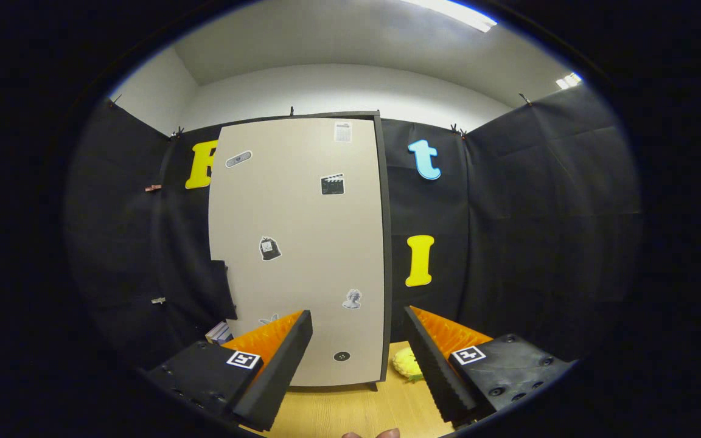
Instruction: Open the shoe cabinet door, grab the shoes and put them into the shoe cabinet, then close the shoe cabinet door.
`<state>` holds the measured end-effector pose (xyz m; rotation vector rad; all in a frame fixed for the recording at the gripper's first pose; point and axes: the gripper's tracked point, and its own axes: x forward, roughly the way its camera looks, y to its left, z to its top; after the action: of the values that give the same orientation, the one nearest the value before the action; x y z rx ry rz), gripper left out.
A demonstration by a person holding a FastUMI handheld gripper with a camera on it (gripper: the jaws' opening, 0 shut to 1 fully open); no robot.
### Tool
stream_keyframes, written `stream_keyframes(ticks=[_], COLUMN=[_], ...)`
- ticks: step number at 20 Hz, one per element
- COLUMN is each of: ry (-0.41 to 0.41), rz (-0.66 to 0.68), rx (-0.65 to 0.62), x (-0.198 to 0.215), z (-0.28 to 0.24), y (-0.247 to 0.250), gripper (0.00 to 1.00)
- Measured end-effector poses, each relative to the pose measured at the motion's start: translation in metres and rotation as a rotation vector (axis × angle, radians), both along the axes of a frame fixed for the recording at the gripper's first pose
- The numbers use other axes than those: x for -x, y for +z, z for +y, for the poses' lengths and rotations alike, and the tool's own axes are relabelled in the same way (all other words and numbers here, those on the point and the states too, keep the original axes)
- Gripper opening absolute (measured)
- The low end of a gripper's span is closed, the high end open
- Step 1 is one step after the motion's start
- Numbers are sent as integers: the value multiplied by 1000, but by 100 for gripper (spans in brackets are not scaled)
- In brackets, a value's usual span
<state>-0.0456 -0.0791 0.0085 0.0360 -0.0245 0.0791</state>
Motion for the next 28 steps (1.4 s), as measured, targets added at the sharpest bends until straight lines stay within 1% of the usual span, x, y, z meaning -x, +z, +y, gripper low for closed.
stream_keyframes(ticks=[11, 24, 28], ry=[14, 11, 13], rz=[0, 18, 21], rx=[13, 13, 12], x=[11, 22, 20], z=[10, 1, -4], y=[7, 3, 1], gripper=[98, 98, 98])
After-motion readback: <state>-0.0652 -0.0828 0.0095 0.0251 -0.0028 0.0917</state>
